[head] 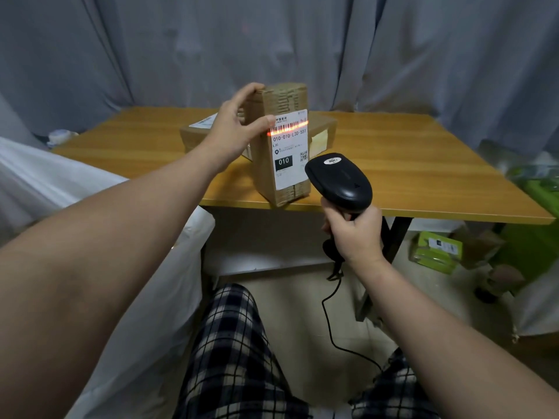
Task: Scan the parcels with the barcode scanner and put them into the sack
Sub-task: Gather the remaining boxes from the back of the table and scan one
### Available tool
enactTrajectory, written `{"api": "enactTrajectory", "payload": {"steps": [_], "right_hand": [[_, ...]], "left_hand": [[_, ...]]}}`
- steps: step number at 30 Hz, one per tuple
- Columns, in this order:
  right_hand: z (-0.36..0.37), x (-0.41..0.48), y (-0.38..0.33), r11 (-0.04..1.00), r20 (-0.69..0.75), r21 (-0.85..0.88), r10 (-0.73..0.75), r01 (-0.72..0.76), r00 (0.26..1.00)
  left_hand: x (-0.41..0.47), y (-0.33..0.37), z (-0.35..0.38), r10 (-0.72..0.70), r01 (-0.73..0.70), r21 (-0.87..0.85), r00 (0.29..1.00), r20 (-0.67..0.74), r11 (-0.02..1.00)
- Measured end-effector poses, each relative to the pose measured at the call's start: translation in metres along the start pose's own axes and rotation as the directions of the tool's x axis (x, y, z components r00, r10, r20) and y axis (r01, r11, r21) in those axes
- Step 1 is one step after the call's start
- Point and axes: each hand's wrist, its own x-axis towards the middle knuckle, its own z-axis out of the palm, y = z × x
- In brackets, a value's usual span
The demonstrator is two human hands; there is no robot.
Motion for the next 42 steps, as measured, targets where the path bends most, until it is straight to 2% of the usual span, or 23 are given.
{"api": "enactTrajectory", "payload": {"steps": [11,15,19,22,24,28,31,35,37,40,42], "right_hand": [[0.002,-0.008,0.001,0.998,0.006,0.055,0.041,-0.042,0.999],[0.006,-0.007,-0.002,0.992,0.015,0.081,0.096,-0.097,0.995],[0.014,-0.004,-0.017,0.99,0.073,0.108,0.086,-0.094,0.994],[0.031,-0.002,-0.033,0.987,0.21,0.123,0.072,-0.1,0.975],[0.05,-0.002,-0.041,0.987,0.297,0.11,0.078,-0.115,0.952],[0.107,-0.008,-0.045,0.978,0.413,0.013,0.186,-0.21,0.891],[0.151,-0.011,-0.038,0.93,0.408,-0.156,0.367,-0.332,0.836],[0.188,-0.023,-0.017,0.83,0.423,-0.309,0.557,-0.464,0.715],[0.199,-0.032,-0.014,0.75,0.336,-0.369,0.659,-0.549,0.673],[0.211,-0.022,-0.028,0.673,0.261,-0.164,0.735,-0.721,0.626],[0.22,-0.001,-0.055,0.702,0.275,-0.015,0.687,-0.712,0.672]], "left_hand": [[-0.004,0.004,0.0,0.018,-0.018,-0.036,1.0,0.005,0.999],[-0.014,0.006,-0.002,0.026,-0.026,-0.042,1.0,-0.005,0.999],[-0.04,0.011,-0.016,0.054,-0.074,-0.129,0.987,-0.151,0.989],[-0.066,0.012,-0.051,0.096,-0.141,-0.189,0.969,-0.226,0.972],[-0.086,0.006,-0.083,0.113,-0.148,-0.122,0.959,-0.258,0.981],[-0.125,-0.018,-0.15,0.059,-0.045,0.047,0.935,-0.35,0.998],[-0.148,-0.032,-0.186,-0.034,0.104,0.138,0.9,-0.435,0.985],[-0.161,-0.047,-0.203,-0.146,0.29,0.382,0.92,-0.363,0.878],[-0.158,-0.049,-0.206,-0.18,0.327,0.433,0.921,-0.345,0.84],[-0.148,-0.045,-0.213,-0.101,0.304,0.546,0.924,-0.37,0.781],[-0.138,-0.036,-0.224,-0.028,0.303,0.56,0.894,-0.447,0.771]]}}
